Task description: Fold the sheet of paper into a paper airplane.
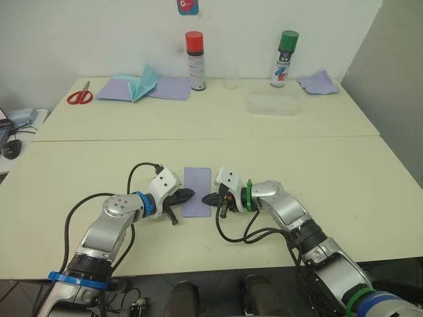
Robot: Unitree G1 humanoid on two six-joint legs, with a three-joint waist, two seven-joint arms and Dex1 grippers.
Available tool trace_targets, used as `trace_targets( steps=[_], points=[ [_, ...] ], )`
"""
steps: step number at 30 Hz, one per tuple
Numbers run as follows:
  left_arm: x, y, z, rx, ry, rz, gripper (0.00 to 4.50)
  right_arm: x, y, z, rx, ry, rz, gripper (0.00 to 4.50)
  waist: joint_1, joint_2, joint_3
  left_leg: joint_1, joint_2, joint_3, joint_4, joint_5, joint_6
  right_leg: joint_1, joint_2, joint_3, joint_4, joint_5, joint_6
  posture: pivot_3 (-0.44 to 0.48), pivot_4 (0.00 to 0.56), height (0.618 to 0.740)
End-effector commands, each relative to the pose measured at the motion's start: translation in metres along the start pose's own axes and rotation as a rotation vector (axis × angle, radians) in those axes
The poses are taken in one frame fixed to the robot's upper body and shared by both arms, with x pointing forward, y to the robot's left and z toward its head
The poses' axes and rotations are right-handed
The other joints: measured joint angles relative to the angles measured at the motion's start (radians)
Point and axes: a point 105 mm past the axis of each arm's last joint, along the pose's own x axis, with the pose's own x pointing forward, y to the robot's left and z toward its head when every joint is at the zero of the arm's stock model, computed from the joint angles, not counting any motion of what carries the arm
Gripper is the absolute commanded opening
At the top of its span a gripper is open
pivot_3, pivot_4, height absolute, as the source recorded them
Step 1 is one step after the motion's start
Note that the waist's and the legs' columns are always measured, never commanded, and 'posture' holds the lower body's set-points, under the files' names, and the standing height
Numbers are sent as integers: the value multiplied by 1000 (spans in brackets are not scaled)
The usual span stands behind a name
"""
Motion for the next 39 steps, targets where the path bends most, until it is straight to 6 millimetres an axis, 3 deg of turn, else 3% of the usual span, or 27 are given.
trace_targets(
  steps=[1, 12, 28, 31, 39],
  points=[
    [0, -13, -31, -38, 117, -44, 0, -4, -14, -7, 17, 27, -74, 31, 0, 0, 0, 0, 0, 0, 0, 0, 0, 0, 0, 0, 0, 0, 0, 0, 150, 740],
    [-4, -22, -37, -20, 141, -76, 0, 2, -55, -2, 86, 34, -272, 31, -5, 1, -1, 1, 0, 0, -1, 0, 0, 0, -1, 2, 0, 0, 0, 0, 150, 740],
    [-2, -22, -38, 7, 152, -83, 0, 10, -78, 5, 96, 34, -380, 31, -6, 3, -3, 3, 0, 0, -8, 0, 0, 0, -1, 2, 0, 0, 0, 0, 150, 740],
    [-2, -23, -38, 4, 152, -83, 0, 11, -76, 4, 97, 38, -354, 31, -5, 3, -4, 3, 0, 0, -9, 0, 0, 0, -1, 2, -1, 0, 0, 0, 150, 740],
    [-2, -19, -37, 2, 151, -73, 0, 18, -44, -1, -2, 48, -166, 31, -4, 6, -10, 3, 0, 0, -12, 0, 0, 0, -1, 2, -1, -3, 1, 0, 150, 740]
  ],
)
